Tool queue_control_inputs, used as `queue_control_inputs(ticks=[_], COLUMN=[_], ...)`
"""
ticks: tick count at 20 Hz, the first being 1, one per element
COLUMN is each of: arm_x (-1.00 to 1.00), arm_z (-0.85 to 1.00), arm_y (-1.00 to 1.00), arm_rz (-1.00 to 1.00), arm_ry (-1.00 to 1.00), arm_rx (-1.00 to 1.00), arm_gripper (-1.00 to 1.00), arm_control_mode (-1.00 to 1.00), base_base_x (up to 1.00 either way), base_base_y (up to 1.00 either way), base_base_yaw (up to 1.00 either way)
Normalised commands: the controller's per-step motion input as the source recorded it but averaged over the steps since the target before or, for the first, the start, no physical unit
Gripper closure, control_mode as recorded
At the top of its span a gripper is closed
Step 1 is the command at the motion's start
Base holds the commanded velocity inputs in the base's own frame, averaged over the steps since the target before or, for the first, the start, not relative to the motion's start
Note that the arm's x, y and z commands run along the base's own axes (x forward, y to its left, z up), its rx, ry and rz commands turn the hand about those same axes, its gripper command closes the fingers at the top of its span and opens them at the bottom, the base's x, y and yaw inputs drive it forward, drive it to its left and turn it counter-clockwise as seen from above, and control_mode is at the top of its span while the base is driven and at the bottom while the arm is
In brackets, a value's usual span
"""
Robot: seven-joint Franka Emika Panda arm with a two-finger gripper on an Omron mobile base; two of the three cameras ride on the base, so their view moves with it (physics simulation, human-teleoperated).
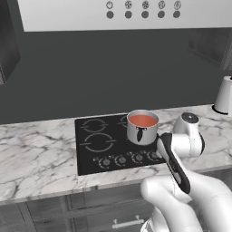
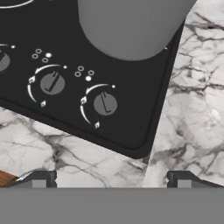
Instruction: Wait until the marinara sauce is simmered to a deep red color and then turn off the stove.
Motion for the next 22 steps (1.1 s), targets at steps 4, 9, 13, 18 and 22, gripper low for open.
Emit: queue_control_inputs(ticks=[4,9,13,18,22], arm_x=[0.32,0.17,0.02,0.0,-0.02], arm_z=[-0.2,-0.15,0.0,-0.08,-0.3], arm_y=[0.02,0.31,0.04,0.15,0.15], arm_rz=[0.0,0.0,0.0,0.0,0.0], arm_ry=[-0.02,-0.01,0.0,-0.01,-0.04], arm_rx=[0.0,0.0,0.0,0.0,0.0], arm_gripper=[-1.0,-1.0,-1.0,-1.0,-1.0], arm_control_mode=[-1.0,-1.0,-1.0,-1.0,-1.0], base_base_x=[0.0,0.0,0.0,0.0,0.0], base_base_y=[0.0,0.0,0.0,0.0,0.0], base_base_yaw=[0.0,0.0,0.0,0.0,0.0])
